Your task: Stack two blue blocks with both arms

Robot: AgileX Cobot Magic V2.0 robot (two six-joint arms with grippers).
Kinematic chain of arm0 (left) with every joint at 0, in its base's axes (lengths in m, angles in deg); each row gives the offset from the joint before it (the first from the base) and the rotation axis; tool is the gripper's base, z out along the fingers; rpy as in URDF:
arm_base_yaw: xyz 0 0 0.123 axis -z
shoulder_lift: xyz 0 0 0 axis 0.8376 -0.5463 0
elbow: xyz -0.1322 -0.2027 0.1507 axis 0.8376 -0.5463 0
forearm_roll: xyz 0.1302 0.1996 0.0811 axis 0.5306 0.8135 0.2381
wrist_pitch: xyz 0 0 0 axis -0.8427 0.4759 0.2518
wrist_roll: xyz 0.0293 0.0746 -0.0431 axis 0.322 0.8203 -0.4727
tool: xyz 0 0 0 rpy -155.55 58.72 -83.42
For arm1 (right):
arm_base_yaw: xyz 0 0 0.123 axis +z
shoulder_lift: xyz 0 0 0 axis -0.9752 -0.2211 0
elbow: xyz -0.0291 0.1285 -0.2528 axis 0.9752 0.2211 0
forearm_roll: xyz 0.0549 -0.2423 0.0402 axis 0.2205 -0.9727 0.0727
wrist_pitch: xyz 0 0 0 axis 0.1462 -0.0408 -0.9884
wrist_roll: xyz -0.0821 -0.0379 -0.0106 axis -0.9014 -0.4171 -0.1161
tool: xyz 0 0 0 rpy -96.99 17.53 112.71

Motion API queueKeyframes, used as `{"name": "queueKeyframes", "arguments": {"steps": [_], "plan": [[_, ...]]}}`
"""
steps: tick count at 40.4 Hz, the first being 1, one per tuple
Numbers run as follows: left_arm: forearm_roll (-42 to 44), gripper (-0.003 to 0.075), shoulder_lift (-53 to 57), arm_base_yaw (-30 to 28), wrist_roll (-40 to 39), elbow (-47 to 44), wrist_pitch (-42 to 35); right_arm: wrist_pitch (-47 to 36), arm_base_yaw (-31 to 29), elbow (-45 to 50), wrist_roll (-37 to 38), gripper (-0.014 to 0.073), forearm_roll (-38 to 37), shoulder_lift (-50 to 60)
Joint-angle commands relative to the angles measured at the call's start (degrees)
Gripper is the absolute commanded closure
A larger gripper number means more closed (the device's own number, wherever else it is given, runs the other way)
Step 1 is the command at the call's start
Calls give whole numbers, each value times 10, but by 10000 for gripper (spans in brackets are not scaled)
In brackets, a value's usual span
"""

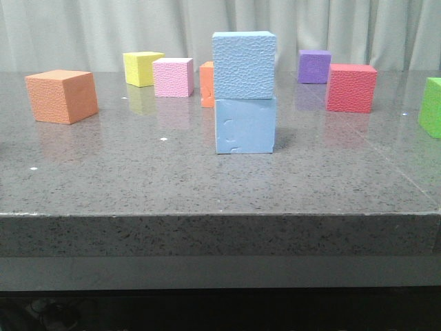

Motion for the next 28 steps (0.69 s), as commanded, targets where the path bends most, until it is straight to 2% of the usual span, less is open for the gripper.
{"name": "queueKeyframes", "arguments": {"steps": [1, 15, 17, 22, 28], "plan": [[0, 738, 13, 4, -2, -20, -47, -60, -3, -1, -5, 662, -3, 12], [0, 738, 13, 4, -2, -20, -47, -65, -3, -1, -2, 662, -3, 11], [0, 738, 13, 4, -2, -20, -47, -67, -3, -1, 13, 662, -3, 11], [0, 738, 13, 4, -2, -20, -47, -67, -3, -1, 105, 662, -34, 11], [0, 738, 13, 4, -2, -20, -47, -67, -3, -1, 111, 662, -39, 11]]}}
